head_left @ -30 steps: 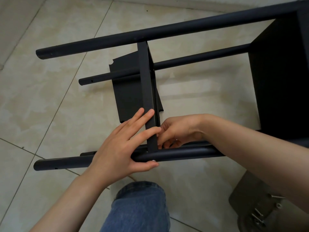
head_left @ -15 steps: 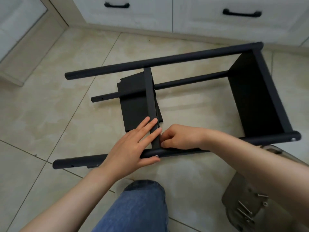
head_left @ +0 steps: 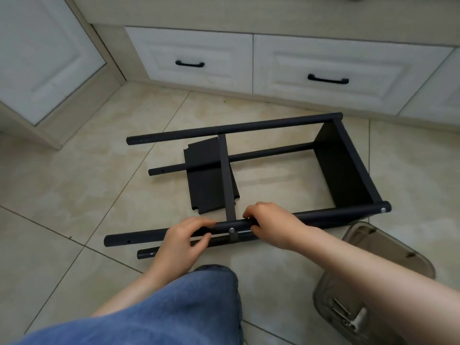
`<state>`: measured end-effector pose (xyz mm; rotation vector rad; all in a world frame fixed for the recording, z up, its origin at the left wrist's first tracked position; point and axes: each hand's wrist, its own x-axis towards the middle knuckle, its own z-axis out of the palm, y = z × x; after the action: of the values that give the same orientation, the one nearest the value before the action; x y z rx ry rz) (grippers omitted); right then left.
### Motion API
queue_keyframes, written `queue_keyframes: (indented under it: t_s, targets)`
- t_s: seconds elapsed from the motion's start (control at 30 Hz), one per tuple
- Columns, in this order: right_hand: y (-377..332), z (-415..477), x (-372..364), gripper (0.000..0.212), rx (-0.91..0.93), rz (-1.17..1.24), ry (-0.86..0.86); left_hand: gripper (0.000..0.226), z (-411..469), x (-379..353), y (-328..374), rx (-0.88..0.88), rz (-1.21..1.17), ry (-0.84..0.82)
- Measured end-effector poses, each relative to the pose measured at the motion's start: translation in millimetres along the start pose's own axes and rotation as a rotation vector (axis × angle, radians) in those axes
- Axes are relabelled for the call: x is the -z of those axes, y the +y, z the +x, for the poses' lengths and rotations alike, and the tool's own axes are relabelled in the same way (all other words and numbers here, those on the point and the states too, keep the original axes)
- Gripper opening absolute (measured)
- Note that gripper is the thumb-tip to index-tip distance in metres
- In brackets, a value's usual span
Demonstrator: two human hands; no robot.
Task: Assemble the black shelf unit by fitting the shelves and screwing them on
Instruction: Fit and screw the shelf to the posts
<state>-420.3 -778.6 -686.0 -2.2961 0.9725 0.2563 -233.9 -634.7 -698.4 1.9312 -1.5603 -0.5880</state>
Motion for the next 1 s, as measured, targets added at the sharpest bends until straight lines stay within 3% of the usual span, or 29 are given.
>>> queue_keyframes:
  t_s: [0.07,0.2,0.3,0.5,1.0]
  targets:
    - [0,-5,0,0.03,-0.005,-0.029,0.022,0.025,-11,2,5,0.199,-0.19,0.087]
    - [-1,-9,-2,0.03,-0.005,-0.064,0.031,0.01,-17,-1,-1,0.765,-0.735,0.076]
    - [-1,-9,-3,0.032,-0.007,-0.083,0.033,0.021,-15,-5,-10,1.077,-1.222,0.131]
    - [5,-6,-7,0.042,0.016,-0.146,0.039,0.012,-1,-1,-18,1.111,-1.518,0.356]
    - [13,-6,10,0.037,0.07,-0.158,0.091,0.031,17,9,6,1.062,-1.577,0.399]
